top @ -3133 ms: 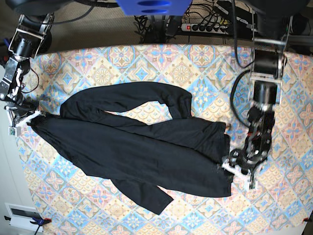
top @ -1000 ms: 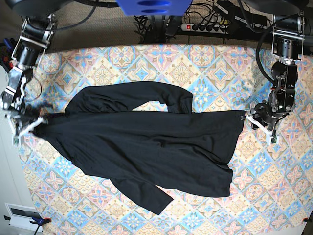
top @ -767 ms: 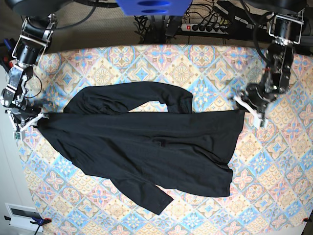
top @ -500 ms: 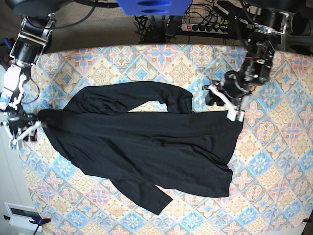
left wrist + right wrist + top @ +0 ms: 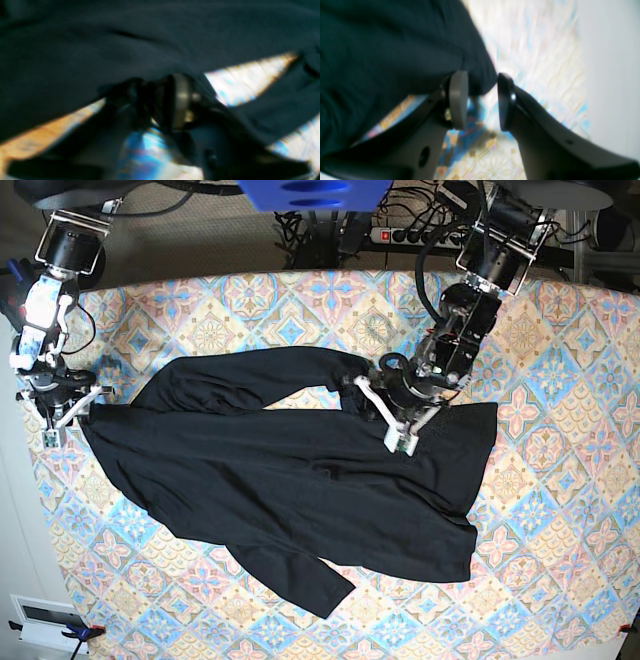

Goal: Layout the t-shirt on the table in an organized manner, then fold the t-shirt properly
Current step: 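Move the left gripper to the sleeve end and grasp it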

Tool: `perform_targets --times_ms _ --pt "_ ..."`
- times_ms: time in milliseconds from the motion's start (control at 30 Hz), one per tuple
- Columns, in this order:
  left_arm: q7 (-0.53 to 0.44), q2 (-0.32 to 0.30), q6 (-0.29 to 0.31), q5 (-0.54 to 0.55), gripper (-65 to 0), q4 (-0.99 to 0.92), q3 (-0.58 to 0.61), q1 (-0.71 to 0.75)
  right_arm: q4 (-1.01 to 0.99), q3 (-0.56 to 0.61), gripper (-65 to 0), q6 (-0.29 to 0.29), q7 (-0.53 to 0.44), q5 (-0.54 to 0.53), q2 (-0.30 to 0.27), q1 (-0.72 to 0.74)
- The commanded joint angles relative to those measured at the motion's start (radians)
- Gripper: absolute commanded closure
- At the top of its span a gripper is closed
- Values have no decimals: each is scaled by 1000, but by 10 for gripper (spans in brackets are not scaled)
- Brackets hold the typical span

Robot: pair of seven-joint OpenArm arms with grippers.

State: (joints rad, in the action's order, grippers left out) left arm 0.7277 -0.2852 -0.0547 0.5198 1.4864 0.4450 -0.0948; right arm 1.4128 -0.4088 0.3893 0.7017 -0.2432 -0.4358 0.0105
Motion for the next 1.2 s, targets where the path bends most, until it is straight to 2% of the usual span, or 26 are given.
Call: perform_targets --times_ms 0,33,233,333,433,633,800,900,1033,1167 --pt "17 -12 14 12 -52 38 2 4 27 -8 -193 0 -46 -20 -28 26" --pt "25 -21 20 13 0 63 4 8 29 -8 -193 0 -46 -20 -28 13" --pt "19 -171 25 21 0 248 -15 116 29 0 -193 1 -46 -20 -27 -62" --pt "23 -231 25 82 0 329 -120 201 30 1 -193 1 -46 -46 -18 -88" --pt "25 -282 25 185 0 379 -263 281 30 6 -193 3 -46 -140 -16 -120" --pt "26 -349 25 366 0 428 -432 396 30 123 -193 3 -46 -258 -16 -129" --pt "26 -365 25 402 0 457 -524 482 29 155 -197 3 -10 -288 -14 -125" --pt "26 -365 25 397 0 457 -535 498 29 149 -197 3 20 -290 4 -122" --pt "26 -365 25 395 0 457 -536 498 29 70 -200 3 54 -290 9 -122" --pt "26 -365 25 395 0 457 -536 496 29 34 -241 3 60 -290 27 -128"
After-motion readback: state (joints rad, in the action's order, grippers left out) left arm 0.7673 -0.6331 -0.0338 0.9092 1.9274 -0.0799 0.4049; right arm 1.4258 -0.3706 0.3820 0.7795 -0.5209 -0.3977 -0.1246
